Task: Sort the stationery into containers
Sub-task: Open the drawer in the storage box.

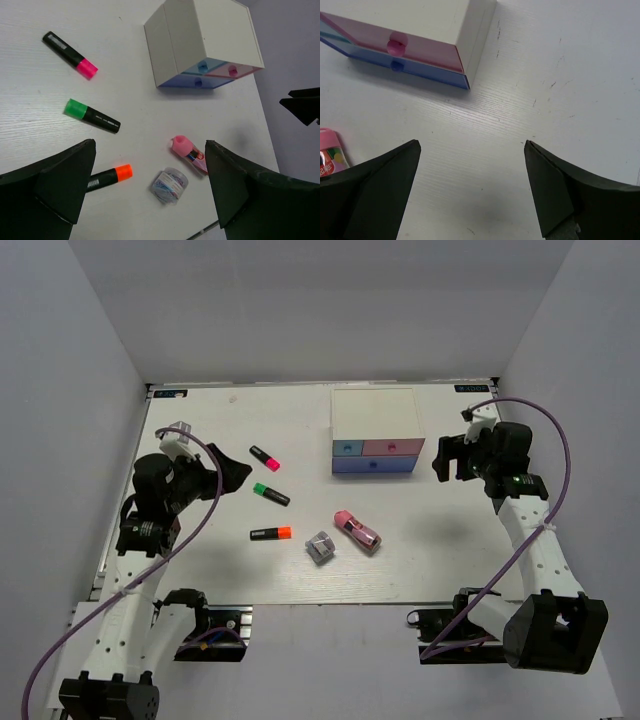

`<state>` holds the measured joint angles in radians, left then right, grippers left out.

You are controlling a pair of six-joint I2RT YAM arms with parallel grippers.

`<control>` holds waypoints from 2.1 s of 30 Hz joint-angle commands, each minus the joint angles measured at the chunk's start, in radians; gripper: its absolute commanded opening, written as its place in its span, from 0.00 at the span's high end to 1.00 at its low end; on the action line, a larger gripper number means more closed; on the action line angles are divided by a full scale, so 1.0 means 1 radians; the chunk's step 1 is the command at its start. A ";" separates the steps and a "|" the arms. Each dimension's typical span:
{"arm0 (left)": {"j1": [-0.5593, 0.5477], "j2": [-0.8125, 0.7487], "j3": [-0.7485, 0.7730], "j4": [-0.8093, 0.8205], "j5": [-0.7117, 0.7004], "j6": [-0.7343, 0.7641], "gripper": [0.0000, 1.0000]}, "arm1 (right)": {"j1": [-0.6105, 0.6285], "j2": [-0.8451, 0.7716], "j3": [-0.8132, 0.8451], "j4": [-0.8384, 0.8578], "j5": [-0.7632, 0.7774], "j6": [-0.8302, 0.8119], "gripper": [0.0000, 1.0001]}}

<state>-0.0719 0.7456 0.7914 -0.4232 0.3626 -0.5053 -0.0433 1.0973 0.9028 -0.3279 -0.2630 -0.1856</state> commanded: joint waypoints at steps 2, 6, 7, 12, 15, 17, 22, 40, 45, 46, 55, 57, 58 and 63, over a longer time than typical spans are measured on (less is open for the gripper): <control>-0.005 0.052 -0.012 0.055 0.133 -0.015 0.00 | 0.003 -0.027 -0.005 -0.023 -0.010 -0.024 0.10; -0.014 0.106 -0.021 0.093 0.200 -0.033 0.00 | 0.003 -0.034 0.007 -0.109 -0.120 -0.185 0.10; -0.014 0.118 -0.021 0.093 0.200 -0.033 0.00 | 0.005 -0.031 0.019 -0.173 -0.143 -0.233 0.10; -0.014 0.136 -0.035 0.113 0.200 -0.033 0.00 | 0.011 -0.020 0.053 -0.301 -0.197 -0.314 0.10; -0.014 0.136 -0.066 0.113 0.200 -0.033 0.00 | 0.013 -0.016 0.044 -0.356 -0.196 -0.370 0.10; -0.014 0.126 -0.079 0.113 0.191 -0.033 0.00 | 0.013 -0.008 0.047 -0.419 -0.219 -0.425 0.10; -0.014 0.098 -0.156 0.093 0.162 -0.052 0.01 | 0.014 -0.004 0.058 -0.523 -0.381 -0.505 0.10; -0.014 0.097 -0.276 0.124 0.101 -0.174 0.31 | 0.286 0.163 -0.022 0.185 -0.410 0.140 0.32; -0.014 0.097 -0.276 0.124 0.087 -0.185 0.27 | 0.341 0.312 -0.001 0.303 -0.300 0.433 0.26; -0.014 0.097 -0.276 0.113 0.087 -0.185 0.27 | 0.347 0.337 0.008 0.314 -0.282 0.493 0.26; -0.014 0.097 -0.294 0.104 0.075 -0.203 0.27 | 0.436 0.461 0.108 0.460 -0.128 0.738 0.31; -0.014 0.097 -0.294 0.104 0.075 -0.203 0.27 | 0.456 0.486 0.130 0.493 -0.090 0.755 0.33; -0.014 0.097 -0.294 0.104 0.065 -0.203 0.27 | 0.473 0.495 0.134 0.513 -0.079 0.758 0.33; -0.014 0.115 -0.294 0.113 0.056 -0.213 0.26 | 0.511 0.527 0.137 0.535 -0.013 0.778 0.37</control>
<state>-0.0818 0.8566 0.4980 -0.3279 0.4324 -0.7094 0.4492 1.6070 1.0065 0.1493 -0.3458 0.5503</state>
